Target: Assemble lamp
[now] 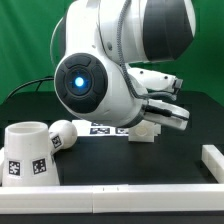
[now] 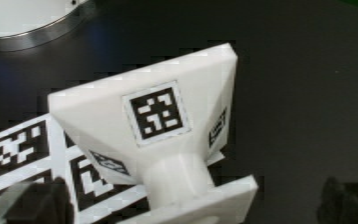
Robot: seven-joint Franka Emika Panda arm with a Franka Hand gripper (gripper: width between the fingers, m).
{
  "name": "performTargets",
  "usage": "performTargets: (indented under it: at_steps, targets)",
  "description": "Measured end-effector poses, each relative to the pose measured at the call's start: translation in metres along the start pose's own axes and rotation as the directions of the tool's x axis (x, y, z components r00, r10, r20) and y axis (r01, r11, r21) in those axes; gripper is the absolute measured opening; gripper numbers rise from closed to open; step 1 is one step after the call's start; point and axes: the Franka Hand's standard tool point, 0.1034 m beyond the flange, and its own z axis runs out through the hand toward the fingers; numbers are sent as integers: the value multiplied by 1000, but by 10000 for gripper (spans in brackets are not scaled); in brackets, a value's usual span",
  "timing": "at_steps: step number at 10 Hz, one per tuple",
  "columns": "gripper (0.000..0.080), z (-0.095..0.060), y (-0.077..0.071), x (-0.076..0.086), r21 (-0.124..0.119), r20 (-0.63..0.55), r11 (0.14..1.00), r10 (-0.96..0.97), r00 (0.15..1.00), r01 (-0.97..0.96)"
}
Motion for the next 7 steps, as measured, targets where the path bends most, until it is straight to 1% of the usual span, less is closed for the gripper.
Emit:
performTargets:
  at_steps: [1,2,3,4,5,7]
  targets:
    - [698,0,0,0,0,0,1000,0,1000,0]
    - [698,0,0,0,-6,-3,1000,-22,1000,22]
    - [698,-2,-5,-2,-27,-21,986,-168,986,167]
    - [698,-3,-11,-4,-42,-31,964,-264,964,263]
    - [698,-2,-16,-8,-66,-31,950,-307,951,304]
    - [698,-1,-16,-7,-58,-28,952,-301,953,299]
